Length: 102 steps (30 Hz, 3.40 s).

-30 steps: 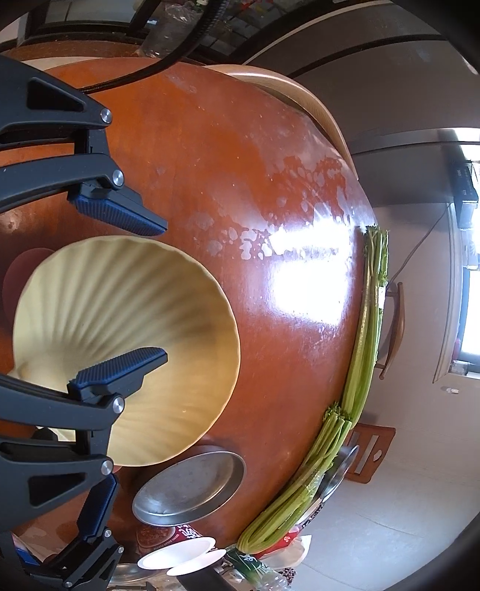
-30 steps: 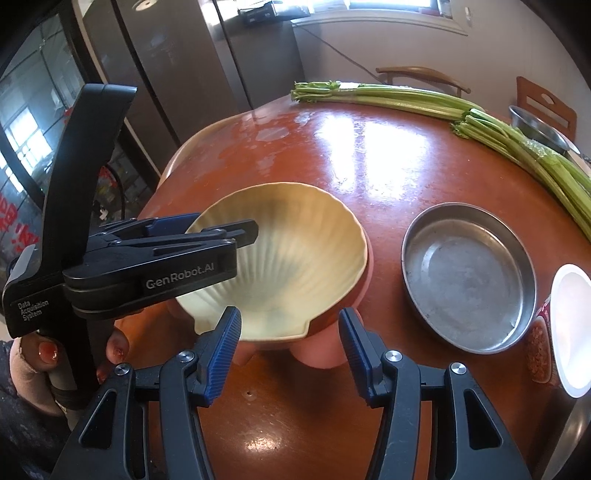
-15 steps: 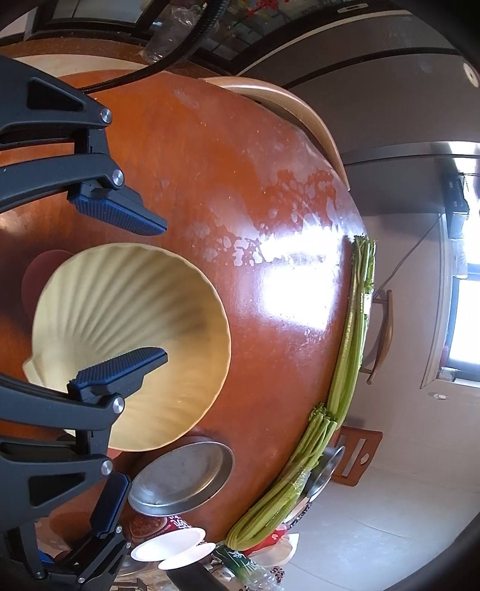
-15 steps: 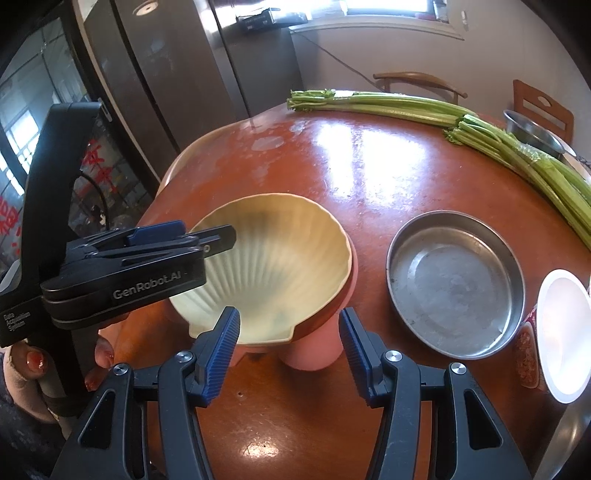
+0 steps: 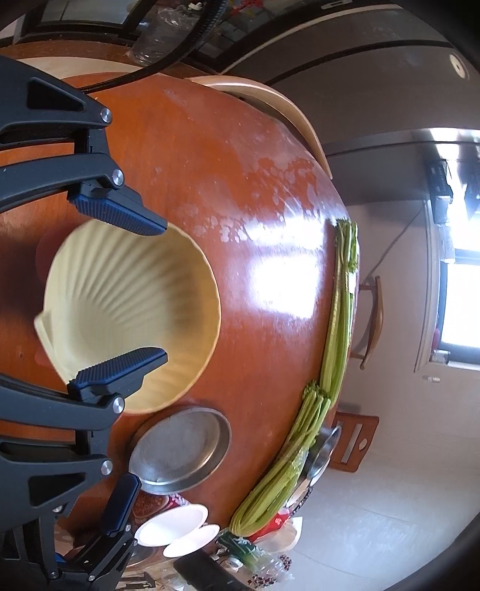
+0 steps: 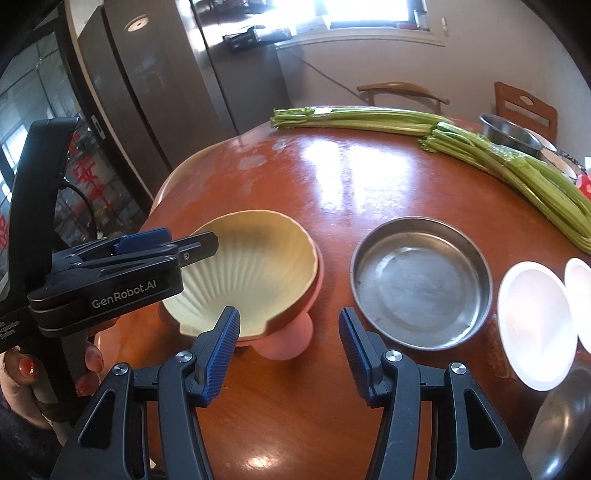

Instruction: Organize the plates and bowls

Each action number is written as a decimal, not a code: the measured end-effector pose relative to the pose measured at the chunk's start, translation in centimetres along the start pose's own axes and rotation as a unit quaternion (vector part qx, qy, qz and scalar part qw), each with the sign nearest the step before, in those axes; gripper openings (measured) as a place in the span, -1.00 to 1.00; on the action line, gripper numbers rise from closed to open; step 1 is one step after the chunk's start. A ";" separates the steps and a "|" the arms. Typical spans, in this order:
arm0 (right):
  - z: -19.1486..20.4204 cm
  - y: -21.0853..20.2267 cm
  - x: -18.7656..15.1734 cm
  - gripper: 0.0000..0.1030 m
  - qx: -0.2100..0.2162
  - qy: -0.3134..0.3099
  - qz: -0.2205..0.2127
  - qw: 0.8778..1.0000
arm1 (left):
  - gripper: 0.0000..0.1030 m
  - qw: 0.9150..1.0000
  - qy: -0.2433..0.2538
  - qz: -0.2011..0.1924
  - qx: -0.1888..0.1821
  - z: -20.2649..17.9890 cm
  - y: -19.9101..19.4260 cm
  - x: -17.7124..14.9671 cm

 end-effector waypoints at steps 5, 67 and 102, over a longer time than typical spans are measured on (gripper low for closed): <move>-1.1 -1.2 -0.6 0.12 -0.010 0.012 -0.006 1.000 | 0.22 1.000 0.014 -0.002 -0.008 -2.0 -0.5 0.0; -11.9 1.4 -4.7 0.14 -0.064 0.154 0.038 0.985 | 0.22 0.987 0.137 0.085 -0.022 -14.8 9.3 0.8; -10.3 1.4 -3.7 0.12 -0.071 0.126 0.013 0.989 | 0.07 0.986 0.116 0.103 -0.061 -14.1 8.6 0.5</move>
Point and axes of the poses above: each gripper's, at about its wrist camera, not at the fingertips, and y roughly the way its jaws point, z to its left, x to its top, the point moved 4 cm from there along y, roughly the way its jaws point, and after that the axes turned 10 degrees about -y, right-handed, at the moved point
